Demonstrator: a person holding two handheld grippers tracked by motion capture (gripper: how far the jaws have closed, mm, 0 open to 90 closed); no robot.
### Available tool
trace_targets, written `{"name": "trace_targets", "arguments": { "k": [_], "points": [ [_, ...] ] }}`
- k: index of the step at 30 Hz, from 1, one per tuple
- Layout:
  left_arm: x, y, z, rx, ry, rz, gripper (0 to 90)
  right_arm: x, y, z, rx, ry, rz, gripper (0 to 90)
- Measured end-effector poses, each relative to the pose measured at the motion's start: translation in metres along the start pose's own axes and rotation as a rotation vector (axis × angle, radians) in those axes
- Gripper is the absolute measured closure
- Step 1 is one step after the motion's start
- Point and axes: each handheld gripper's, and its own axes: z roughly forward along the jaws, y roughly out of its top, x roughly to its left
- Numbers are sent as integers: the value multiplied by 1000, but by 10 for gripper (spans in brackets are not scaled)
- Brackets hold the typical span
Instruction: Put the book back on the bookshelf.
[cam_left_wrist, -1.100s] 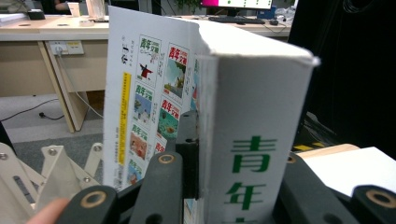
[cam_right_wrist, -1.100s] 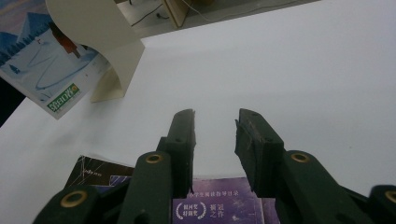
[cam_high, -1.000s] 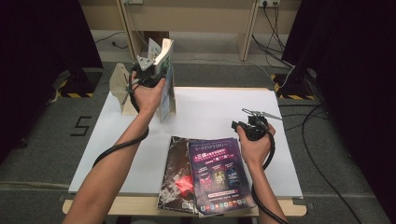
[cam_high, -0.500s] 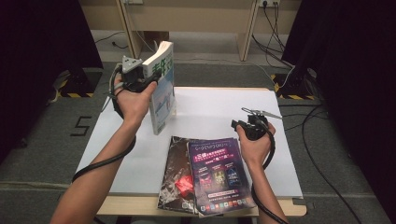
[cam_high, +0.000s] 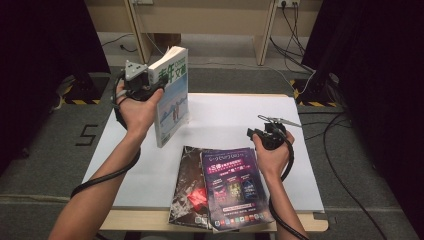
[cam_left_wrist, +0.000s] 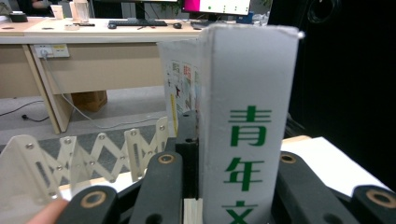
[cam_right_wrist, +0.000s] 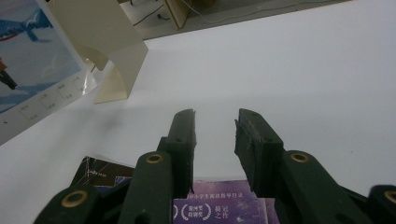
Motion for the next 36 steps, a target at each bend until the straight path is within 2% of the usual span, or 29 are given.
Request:
{"name": "trace_targets", "arguments": {
  "k": [5, 9, 13, 19, 24, 27, 32, 36],
  "points": [
    [11, -7, -10, 5, 8, -12, 734, 0, 0, 0, -1, -2, -4, 674],
    [18, -9, -11, 7, 15, -17, 734, 3, -1, 3, 1, 0, -9, 675],
    [18, -9, -5, 4, 14, -18, 734, 5, 0, 4, 3, 2, -6, 675],
    [14, -5, 7, -2, 17, -34, 734, 5, 0, 3, 2, 3, -5, 675],
    [8, -2, 15, -2, 13, -31, 734, 3, -1, 2, -1, 4, -8, 674],
    [9, -2, 20, -3, 27, -40, 734, 2, -2, 1, -2, 2, -4, 674],
    [12, -4, 22, 0, 53, -23, 734, -1, -2, 0, -2, -4, 0, 674],
    [16, -6, 26, -3, 53, -30, 734, -2, -2, -1, -7, -6, -2, 674]
  ]
}}
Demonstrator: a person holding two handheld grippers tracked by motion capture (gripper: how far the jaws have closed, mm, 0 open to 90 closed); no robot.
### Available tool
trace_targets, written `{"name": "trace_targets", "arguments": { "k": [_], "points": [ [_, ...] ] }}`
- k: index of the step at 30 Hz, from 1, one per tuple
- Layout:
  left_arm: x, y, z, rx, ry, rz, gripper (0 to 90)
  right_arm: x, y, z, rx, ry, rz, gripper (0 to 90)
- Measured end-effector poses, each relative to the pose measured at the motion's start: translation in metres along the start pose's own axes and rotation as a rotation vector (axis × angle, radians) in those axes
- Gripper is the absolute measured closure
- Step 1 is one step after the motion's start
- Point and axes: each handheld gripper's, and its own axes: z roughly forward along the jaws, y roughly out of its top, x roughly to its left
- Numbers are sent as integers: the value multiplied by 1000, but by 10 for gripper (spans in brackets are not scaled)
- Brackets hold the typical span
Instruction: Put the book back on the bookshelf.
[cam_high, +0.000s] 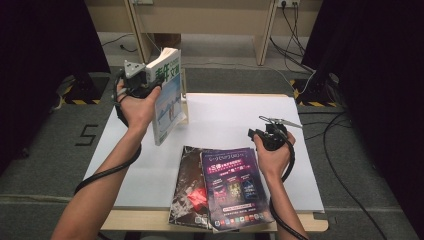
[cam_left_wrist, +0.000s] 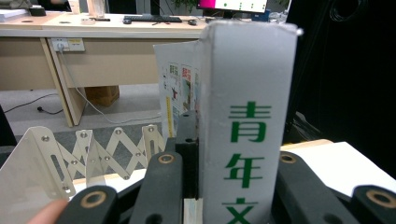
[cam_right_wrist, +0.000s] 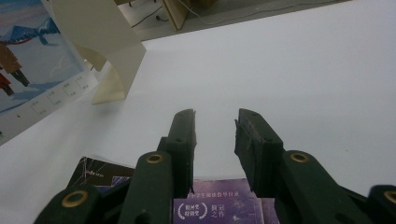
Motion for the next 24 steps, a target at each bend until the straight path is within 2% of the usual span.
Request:
{"name": "trace_targets", "arguments": {
  "k": [9, 24],
  "points": [
    [0, -2, 16, 2, -1, -5, 734, 0, -1, 0, 1, 0, 4, 674],
    [-1, -1, 47, 5, 26, 2, 733, -6, -4, 0, 7, -6, 14, 674]
  ]
}}
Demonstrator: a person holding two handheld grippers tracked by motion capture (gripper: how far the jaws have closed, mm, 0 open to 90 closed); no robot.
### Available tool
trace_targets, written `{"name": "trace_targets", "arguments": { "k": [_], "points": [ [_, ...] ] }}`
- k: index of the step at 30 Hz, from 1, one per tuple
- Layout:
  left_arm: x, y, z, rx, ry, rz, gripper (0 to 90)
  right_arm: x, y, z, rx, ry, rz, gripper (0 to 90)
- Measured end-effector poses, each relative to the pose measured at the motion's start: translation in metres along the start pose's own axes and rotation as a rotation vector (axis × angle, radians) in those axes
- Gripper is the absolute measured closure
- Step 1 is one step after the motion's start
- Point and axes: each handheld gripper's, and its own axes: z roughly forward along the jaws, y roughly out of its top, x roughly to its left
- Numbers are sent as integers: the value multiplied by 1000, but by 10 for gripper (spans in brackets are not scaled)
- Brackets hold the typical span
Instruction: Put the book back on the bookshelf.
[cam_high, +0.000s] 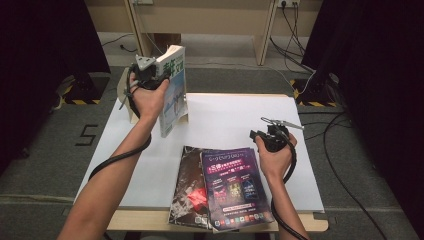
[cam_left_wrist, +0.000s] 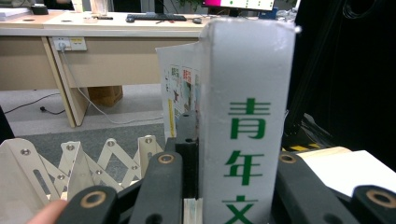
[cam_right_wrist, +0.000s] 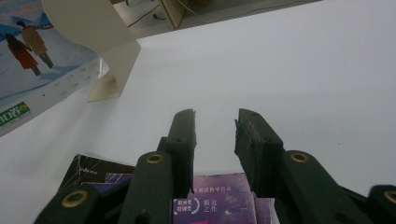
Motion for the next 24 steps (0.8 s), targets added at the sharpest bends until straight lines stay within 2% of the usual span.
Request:
{"name": "trace_targets", "arguments": {
  "k": [7, 9, 11, 13, 15, 20, 24],
  "points": [
    [1, 1, 8, -3, 10, -5, 733, -1, -2, 2, 5, -3, -8, 674],
    [3, 2, 11, -12, 23, -21, 733, -1, -2, 2, 7, -3, -7, 674],
    [3, 3, 13, -23, 26, -17, 733, -2, -2, 1, 4, -4, -8, 674],
    [1, 1, 17, -35, 29, 4, 733, -4, -2, 0, 3, -8, -4, 674],
    [-2, -4, 23, -32, 38, 15, 733, -5, -2, 1, 4, -8, -4, 674],
    [-4, -21, 35, -9, 28, 4, 733, -7, -5, 1, 5, -7, -4, 674],
    [-9, -25, 33, -22, 14, 7, 731, -9, -6, 2, 8, -10, 5, 674]
  ]
}}
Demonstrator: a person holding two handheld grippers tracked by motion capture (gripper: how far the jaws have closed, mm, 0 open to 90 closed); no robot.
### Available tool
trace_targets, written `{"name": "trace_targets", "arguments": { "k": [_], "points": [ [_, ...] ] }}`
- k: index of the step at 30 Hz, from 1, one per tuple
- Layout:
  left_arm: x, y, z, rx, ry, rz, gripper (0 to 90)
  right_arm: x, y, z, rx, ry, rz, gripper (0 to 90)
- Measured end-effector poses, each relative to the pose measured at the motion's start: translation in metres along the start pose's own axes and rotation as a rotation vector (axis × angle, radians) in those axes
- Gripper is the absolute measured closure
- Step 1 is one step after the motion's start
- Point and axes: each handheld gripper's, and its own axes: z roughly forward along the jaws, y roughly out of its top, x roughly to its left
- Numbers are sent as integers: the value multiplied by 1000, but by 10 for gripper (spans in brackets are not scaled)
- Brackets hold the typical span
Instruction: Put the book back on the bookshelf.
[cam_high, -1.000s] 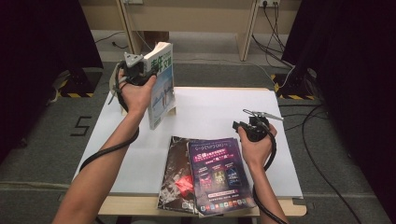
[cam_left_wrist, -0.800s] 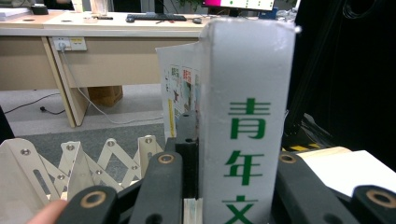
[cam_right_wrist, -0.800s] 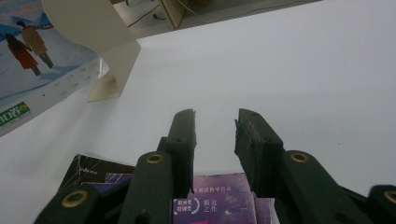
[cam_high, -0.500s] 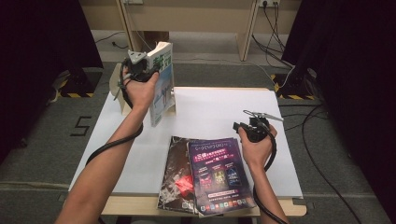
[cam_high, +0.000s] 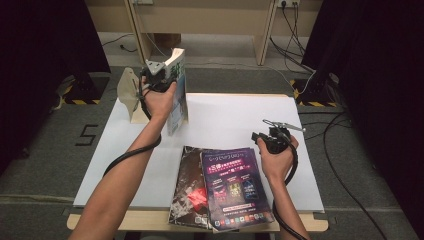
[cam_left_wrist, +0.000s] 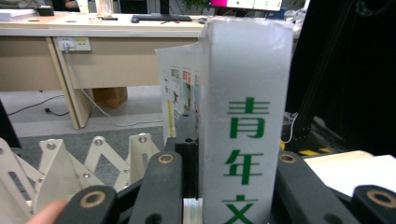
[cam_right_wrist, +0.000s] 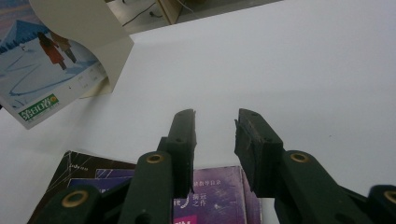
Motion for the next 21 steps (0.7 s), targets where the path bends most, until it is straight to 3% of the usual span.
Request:
{"name": "trace_targets", "arguments": {
  "k": [7, 13, 16, 21],
  "points": [
    [-1, -11, -17, 36, -33, 2, 727, -1, -2, -2, -6, 0, 0, 674],
    [0, -26, -30, 95, -74, 27, 726, 2, -4, -1, -5, 3, 3, 673],
    [0, -29, -35, 102, -84, 46, 726, 3, -4, -1, -4, 3, 4, 673],
    [1, -32, -40, 107, -86, 35, 724, 2, -4, -1, -7, 3, 2, 672]
  ]
}}
